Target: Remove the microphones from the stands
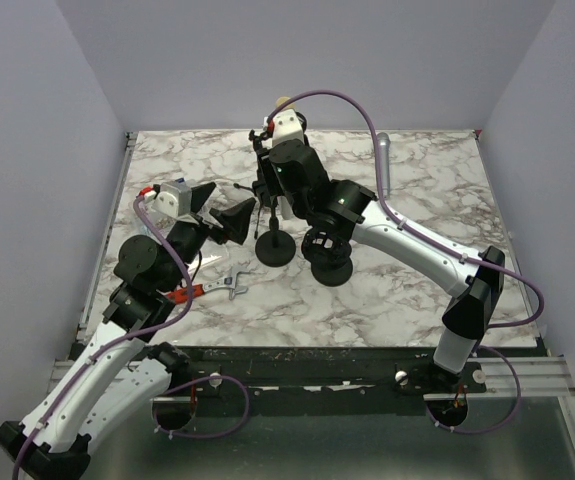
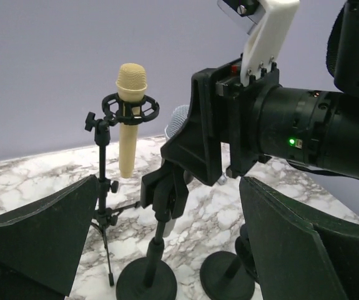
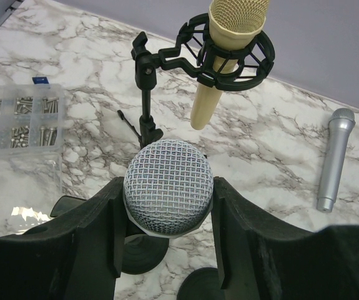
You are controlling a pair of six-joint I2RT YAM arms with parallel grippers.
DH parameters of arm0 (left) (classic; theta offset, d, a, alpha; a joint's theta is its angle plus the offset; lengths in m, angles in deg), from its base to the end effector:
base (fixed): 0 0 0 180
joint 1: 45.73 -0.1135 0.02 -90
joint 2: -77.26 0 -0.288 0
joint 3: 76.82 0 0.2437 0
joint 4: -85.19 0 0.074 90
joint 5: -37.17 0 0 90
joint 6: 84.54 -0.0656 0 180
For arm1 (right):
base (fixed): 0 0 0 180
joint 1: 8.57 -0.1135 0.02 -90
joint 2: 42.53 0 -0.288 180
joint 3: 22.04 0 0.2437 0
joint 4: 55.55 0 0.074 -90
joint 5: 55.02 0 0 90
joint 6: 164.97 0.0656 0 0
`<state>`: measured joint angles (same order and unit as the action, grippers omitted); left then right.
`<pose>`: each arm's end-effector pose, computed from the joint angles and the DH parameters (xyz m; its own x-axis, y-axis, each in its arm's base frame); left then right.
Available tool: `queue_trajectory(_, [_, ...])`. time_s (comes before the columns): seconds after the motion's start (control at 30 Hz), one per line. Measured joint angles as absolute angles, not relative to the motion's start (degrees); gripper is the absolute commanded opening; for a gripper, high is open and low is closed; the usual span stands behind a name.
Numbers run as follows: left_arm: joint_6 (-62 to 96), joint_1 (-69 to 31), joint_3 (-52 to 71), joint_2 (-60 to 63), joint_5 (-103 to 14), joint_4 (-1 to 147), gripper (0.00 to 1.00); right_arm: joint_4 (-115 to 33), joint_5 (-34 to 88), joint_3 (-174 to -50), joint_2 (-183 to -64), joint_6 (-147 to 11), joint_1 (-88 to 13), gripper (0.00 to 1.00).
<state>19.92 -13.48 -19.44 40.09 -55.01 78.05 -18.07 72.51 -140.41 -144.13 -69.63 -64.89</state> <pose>0.1325 -0.0807 0.4033 0.0599 -0.3328 -0.9411 0.5337 0.8074 -0.2516 0.2712 0.3349 0.4214 -0.2273 -0.2079 -0.9514 -0.3242 0.9374 -0.1274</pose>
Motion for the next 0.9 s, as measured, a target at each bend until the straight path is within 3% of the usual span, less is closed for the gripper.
queue_trajectory(0.27, [22.7, -21.7, -20.3, 30.5, -46.9, 84.5, 0.98, -18.0, 72.2, -140.4, -144.1, -69.6, -64.9, 0.01])
queue_trajectory(0.6, [22.4, -22.4, -22.0, 21.1, -34.6, 88.6, 0.97, -18.0, 71.8, -140.4, -144.1, -69.5, -64.9, 0.01])
queue_trajectory(0.9, [20.1, -22.4, -14.9, 13.8, -33.1, 84.2, 0.85, -18.0, 71.5, -140.4, -144.1, -69.4, -64.6, 0.01])
